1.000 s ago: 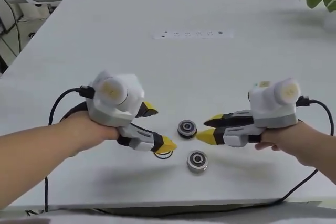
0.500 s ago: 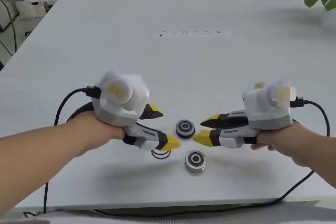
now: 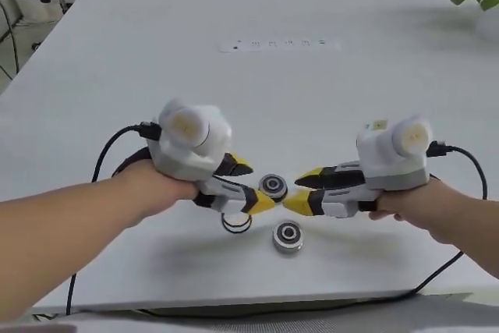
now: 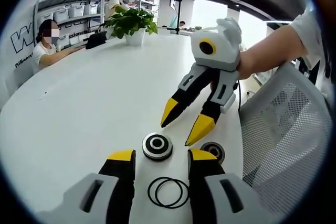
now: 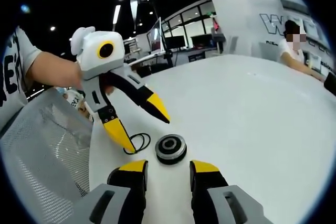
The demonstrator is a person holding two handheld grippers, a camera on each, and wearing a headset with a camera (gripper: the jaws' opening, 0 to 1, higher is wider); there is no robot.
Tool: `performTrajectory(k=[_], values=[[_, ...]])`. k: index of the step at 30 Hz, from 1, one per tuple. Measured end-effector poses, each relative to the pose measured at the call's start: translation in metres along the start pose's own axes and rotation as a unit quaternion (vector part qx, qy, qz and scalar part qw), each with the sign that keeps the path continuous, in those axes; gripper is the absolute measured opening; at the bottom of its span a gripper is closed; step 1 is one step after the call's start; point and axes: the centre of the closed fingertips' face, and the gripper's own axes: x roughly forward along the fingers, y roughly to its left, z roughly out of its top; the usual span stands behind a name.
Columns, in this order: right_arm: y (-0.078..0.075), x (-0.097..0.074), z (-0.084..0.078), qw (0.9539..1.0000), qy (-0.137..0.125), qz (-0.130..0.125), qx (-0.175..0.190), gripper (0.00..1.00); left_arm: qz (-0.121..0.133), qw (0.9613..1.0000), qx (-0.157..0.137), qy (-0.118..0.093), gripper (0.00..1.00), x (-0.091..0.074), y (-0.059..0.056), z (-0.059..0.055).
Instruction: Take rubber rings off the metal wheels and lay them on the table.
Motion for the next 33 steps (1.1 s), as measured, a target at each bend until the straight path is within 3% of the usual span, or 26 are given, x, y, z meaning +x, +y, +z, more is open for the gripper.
performTrajectory(k=[25,33], values=[[-0.003,-0.003,-0.002,1.0,-0.002,-0.006,0.004,0.3,0.0,1.0,-0.002,0.007,0.18,0.016,0.0,0.003],[-0.004,-0.001,-0.003,1.0,-0.002,-0.005,0.004,0.3,0.01,0.9998,0.017,0.008,0.12,0.018,0.002,0.003]])
